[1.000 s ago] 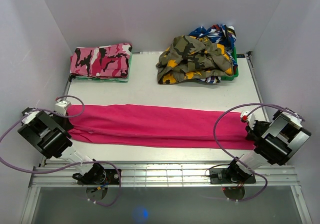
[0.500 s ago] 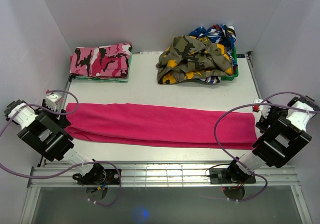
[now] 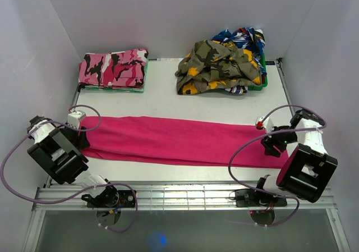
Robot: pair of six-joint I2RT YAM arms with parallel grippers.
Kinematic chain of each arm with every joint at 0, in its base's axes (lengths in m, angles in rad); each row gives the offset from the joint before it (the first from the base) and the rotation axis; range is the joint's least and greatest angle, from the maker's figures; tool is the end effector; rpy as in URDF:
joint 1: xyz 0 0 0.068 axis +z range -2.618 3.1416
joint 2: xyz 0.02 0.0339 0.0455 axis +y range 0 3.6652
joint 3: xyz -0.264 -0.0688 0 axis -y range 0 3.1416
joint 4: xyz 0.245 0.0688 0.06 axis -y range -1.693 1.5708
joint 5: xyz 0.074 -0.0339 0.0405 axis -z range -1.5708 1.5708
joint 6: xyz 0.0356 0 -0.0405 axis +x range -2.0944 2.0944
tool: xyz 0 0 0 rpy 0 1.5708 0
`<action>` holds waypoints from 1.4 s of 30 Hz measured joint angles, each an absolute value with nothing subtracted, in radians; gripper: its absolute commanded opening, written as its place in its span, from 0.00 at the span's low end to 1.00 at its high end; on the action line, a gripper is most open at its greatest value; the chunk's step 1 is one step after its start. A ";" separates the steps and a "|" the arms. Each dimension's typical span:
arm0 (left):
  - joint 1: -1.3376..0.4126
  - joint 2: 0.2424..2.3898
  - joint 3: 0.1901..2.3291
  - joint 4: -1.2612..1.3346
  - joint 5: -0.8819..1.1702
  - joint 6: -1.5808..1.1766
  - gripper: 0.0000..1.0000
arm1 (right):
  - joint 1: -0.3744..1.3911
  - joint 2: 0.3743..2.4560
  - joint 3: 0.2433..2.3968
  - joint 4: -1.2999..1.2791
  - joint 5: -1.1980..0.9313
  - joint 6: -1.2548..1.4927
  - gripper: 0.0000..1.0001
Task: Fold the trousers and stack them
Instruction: Fold the trousers
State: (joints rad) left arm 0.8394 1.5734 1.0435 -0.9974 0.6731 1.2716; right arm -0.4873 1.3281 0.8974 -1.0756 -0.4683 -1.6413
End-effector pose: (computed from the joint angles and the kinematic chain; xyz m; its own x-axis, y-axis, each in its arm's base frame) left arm 0.1947 0.1838 0.2037 -0.7354 0.2992 -0.6080 0.4714 0.8704 -0.1420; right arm 0.1940 -0.0846 0.2164 -0.3290 -0.8330 -0.4448 -0.9072 0.4096 -0.0960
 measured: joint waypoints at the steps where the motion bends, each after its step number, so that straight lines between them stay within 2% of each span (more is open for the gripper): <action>1: 0.830 1.583 1.029 -0.979 0.655 1.261 0.59 | -0.470 1.328 0.865 -1.054 -0.457 -1.613 0.63; 3: 0.822 1.606 0.985 -0.914 0.588 1.227 0.54 | -0.452 1.338 0.812 -1.014 -0.426 -1.564 0.60; 6: 0.821 1.631 0.935 -0.833 0.524 1.212 0.43 | -0.448 1.384 0.775 -0.949 -0.374 -1.497 0.56; 8: 0.820 1.621 0.923 -0.801 0.506 1.211 0.43 | -0.448 1.436 0.776 -0.906 -0.347 -1.462 0.54; 10: 0.822 1.615 0.918 -0.791 0.502 1.212 0.48 | -0.448 1.467 0.793 -0.893 -0.339 -1.428 0.53; 11: 0.824 1.612 0.917 -0.788 0.501 1.214 0.55 | -0.448 1.472 0.803 -0.882 -0.333 -1.414 0.53; 15: 0.845 1.610 0.945 -0.800 0.492 1.228 0.72 | -0.442 1.468 0.851 -0.892 -0.345 -1.377 0.53; 18: 0.865 1.608 1.036 -0.857 0.514 1.214 0.78 | -0.394 1.423 0.928 -0.921 -0.398 -1.331 0.54; 21: 0.872 1.594 1.142 -0.893 0.570 1.163 0.80 | -0.260 1.325 0.980 -0.918 -0.470 -1.254 0.54; 25: 0.868 1.579 1.227 -0.929 0.603 1.061 0.78 | 0.025 1.230 0.982 -0.889 -0.525 -1.131 0.54; 30: 0.868 1.604 1.225 -0.972 0.556 1.029 0.74 | 0.316 1.253 0.917 -0.825 -0.530 -1.001 0.54; 35: 0.874 1.580 1.119 -0.995 0.492 1.200 0.72 | 0.444 1.328 0.836 -0.777 -0.492 -0.917 0.55; 42: 0.875 1.555 1.102 -0.976 0.441 1.382 0.66 | 0.468 1.414 0.736 -0.697 -0.392 -0.868 0.55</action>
State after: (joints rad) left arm 0.8753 1.5547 1.1023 -0.9756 0.4412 1.3819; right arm 0.4679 1.4139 0.7357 -0.6971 -0.3916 -0.8680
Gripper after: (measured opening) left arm 0.677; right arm 0.548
